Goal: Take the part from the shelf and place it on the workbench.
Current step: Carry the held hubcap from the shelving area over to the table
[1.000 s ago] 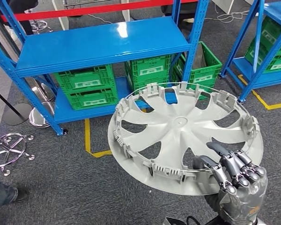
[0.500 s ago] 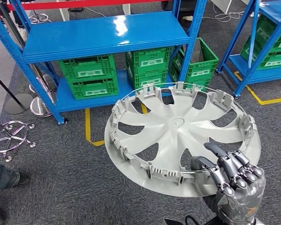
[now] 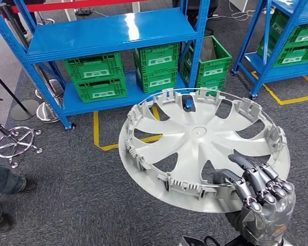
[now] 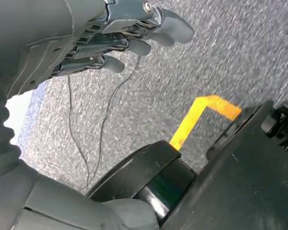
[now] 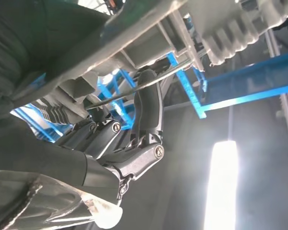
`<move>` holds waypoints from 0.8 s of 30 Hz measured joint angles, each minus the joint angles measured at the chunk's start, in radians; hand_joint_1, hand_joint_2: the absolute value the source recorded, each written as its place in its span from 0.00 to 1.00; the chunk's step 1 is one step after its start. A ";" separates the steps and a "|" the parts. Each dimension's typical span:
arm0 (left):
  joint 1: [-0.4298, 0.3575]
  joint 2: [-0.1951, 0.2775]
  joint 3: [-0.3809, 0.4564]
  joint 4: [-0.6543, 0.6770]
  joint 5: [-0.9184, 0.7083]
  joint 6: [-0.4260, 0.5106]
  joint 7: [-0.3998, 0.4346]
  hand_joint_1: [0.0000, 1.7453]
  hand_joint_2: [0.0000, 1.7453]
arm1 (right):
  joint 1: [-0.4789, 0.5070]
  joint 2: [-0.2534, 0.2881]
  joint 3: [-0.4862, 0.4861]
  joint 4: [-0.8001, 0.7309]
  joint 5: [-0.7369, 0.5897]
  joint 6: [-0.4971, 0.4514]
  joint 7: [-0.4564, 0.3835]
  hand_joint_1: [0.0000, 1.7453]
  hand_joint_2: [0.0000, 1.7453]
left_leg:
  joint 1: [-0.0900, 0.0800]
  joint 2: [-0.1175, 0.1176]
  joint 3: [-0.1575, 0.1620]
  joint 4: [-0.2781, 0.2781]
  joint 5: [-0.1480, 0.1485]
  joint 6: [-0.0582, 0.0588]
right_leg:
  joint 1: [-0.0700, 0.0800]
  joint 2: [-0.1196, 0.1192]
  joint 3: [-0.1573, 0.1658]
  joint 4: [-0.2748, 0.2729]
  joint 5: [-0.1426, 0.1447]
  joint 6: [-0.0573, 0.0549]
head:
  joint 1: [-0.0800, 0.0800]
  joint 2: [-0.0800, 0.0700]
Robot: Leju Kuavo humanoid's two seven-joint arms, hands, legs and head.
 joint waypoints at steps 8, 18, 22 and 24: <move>-0.002 0.000 0.000 0.000 0.000 0.000 -0.001 0.00 1.00 | 0.001 0.000 0.000 0.000 0.000 0.000 0.000 1.00 1.00 | -0.001 -0.004 0.175 0.022 -0.059 0.015 | 0.011 0.000 -0.125 0.023 0.097 0.001 | -0.002 0.000; 0.001 -0.004 0.000 0.001 -0.001 -0.001 -0.001 0.00 1.00 | 0.002 0.000 -0.001 -0.001 0.000 0.000 -0.001 1.00 1.00 | -0.008 0.007 0.143 -0.126 0.020 0.059 | 0.002 0.003 -0.216 0.243 -0.067 0.043 | 0.002 0.000; 0.001 -0.004 0.000 0.001 0.000 -0.001 -0.001 0.00 1.00 | 0.001 0.000 -0.001 -0.001 0.000 0.000 -0.001 1.00 1.00 | -0.008 0.010 0.067 -0.111 0.071 0.049 | 0.001 0.003 -0.103 0.232 0.021 0.049 | 0.002 0.000; -0.001 -0.004 0.000 0.001 0.000 0.000 -0.001 0.00 1.00 | 0.000 0.000 -0.001 -0.001 0.000 0.000 -0.001 1.00 1.00 | -0.010 0.008 0.042 -0.092 0.088 0.040 | 0.000 0.003 0.023 0.071 -0.007 0.047 | 0.004 0.000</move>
